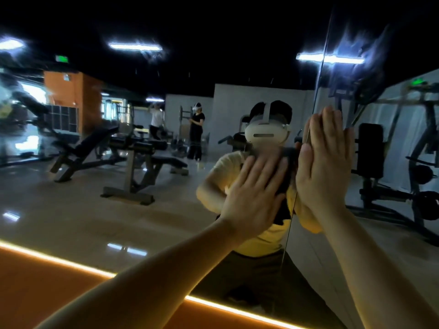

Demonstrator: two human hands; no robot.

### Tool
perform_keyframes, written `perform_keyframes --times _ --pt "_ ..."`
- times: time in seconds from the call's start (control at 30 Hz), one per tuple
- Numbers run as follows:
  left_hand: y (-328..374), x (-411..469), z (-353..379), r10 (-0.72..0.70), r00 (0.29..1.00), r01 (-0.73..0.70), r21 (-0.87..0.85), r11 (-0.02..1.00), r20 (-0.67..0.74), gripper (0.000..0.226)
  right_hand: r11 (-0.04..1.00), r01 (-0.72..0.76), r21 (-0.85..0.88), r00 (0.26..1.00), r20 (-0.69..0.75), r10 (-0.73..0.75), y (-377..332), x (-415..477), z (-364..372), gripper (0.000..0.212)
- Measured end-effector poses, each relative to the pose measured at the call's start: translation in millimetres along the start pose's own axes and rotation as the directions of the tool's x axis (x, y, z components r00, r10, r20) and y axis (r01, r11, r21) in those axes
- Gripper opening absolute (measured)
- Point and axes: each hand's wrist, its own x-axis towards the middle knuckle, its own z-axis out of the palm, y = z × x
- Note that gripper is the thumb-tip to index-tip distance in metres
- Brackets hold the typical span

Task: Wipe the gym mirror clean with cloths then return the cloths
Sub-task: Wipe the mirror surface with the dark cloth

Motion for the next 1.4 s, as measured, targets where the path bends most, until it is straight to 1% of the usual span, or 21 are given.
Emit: perform_keyframes --times 0.07,0.13,0.2,0.23,0.33,0.37,0.4,0.43,0.5,0.57,0.6,0.67,0.7,0.77,0.87,0.97,1.03,1.1,1.17,1.33,1.4 --pt "-8.0 11.4 -2.5 0.239 0.967 -0.246 0.074 0.966 0.086 0.068 1.0 0.017 -0.001 1.0 0.014 -0.017 3.1 -1.3 -4.5 0.056" --pt "-46.0 7.9 -12.4 0.253 0.964 -0.261 0.13 0.956 0.075 0.074 1.0 0.029 0.0 1.0 -0.001 -0.029 4.8 -1.2 -4.8 0.056" --pt "-96.8 -8.7 -26.9 -0.029 0.999 0.03 0.097 0.995 -0.016 0.079 0.999 0.031 -0.011 0.999 -0.021 -0.032 5.5 -1.7 -1.9 0.057" --pt "-121.5 -20.5 -33.6 -0.215 0.974 0.219 0.069 0.973 -0.069 0.079 0.999 0.03 -0.025 0.999 -0.031 -0.031 5.0 -2.2 0.3 0.057" --pt "-149.4 -48.3 -43.1 -0.645 0.741 0.651 -0.033 0.758 -0.186 0.077 0.998 0.022 -0.06 0.999 -0.041 -0.025 4.2 -3.5 4.6 0.059" --pt "-140.4 -46.6 -40.4 -0.712 0.67 0.716 -0.071 0.694 -0.209 0.077 0.998 0.021 -0.066 0.999 -0.041 -0.024 4.4 -3.3 5.0 0.059" --pt "-124.5 -41.8 -36.9 -0.733 0.645 0.733 -0.097 0.674 -0.218 0.076 0.997 0.02 -0.069 0.999 -0.039 -0.023 4.4 -3.4 5.3 0.06" --pt "-104.2 -36.3 -31.5 -0.709 0.672 0.707 -0.103 0.7 -0.212 0.075 0.997 0.021 -0.07 0.999 -0.039 -0.023 4.1 -3.7 5.6 0.06" --pt "-55.5 -26.0 -16.6 -0.552 0.818 0.545 -0.093 0.833 -0.162 0.075 0.998 0.025 -0.054 0.999 -0.042 -0.027 3.7 -4.7 5.7 0.059" --pt "-7.1 -17.3 1.6 -0.278 0.958 0.277 -0.015 0.961 -0.07 0.073 0.999 0.028 -0.027 0.999 -0.037 -0.029 4.8 -3.3 4.8 0.059" --pt "12.4 -14.5 7.3 -0.099 0.995 0.099 0.038 0.994 0.0 0.07 0.999 0.029 -0.02 0.999 -0.032 -0.03 5.8 -2.8 4.2 0.059" --pt "23.3 -14.1 10.5 0.174 0.979 -0.185 0.098 0.978 0.109 0.066 0.999 0.036 -0.017 0.999 -0.032 -0.036 7.0 -3.1 3.1 0.059" --pt "12.7 -15.6 8.0 0.223 0.968 -0.236 0.117 0.965 0.115 0.066 0.999 0.039 -0.006 0.999 -0.037 -0.039 7.5 -3.6 3.0 0.058" --pt "-29.4 -25.6 -4.1 0.136 0.988 -0.145 0.136 0.98 0.071 0.073 0.999 0.038 0.018 0.998 -0.057 -0.037 7.7 -4.5 4.7 0.058" --pt "-115.0 -58.1 -31.2 -0.245 0.969 0.246 0.103 0.964 -0.019 0.077 1.0 0.029 -0.001 0.997 -0.066 -0.029 6.6 -5.6 7.6 0.059" --pt "-150.4 -76.5 -46.0 -0.596 0.798 0.599 0.005 0.801 -0.089 0.078 0.999 0.028 0.017 0.999 -0.033 -0.027 5.3 -2.3 4.2 0.059" --pt "-126.3 -67.5 -36.1 -0.707 0.692 0.705 -0.074 0.705 -0.145 0.077 0.996 0.038 0.079 0.999 0.008 -0.039 5.6 -5.3 -3.4 0.058" --pt "-81.5 -56.3 -19.4 -0.702 0.693 0.691 -0.126 0.712 -0.164 0.077 0.99 0.036 0.135 0.999 0.033 -0.04 11.7 -22.9 -15.3 0.055" --pt "-33.9 -49.7 -2.2 -0.627 0.765 0.609 -0.149 0.779 -0.149 0.075 0.992 0.015 0.128 0.998 0.051 -0.022 27.3 -54.1 -31.4 0.054" --pt "86.5 -36.3 33.2 -0.311 0.947 0.285 -0.239 0.928 -0.078 0.067 0.995 -0.047 0.089 0.991 0.129 0.035 74.5 -114.0 -67.6 0.054" --pt "119.7 -43.4 47.6 -0.202 0.979 0.196 -0.164 0.967 -0.019 0.066 0.989 -0.019 0.145 0.986 0.166 -0.005 85.3 -118.1 -71.6 0.054"
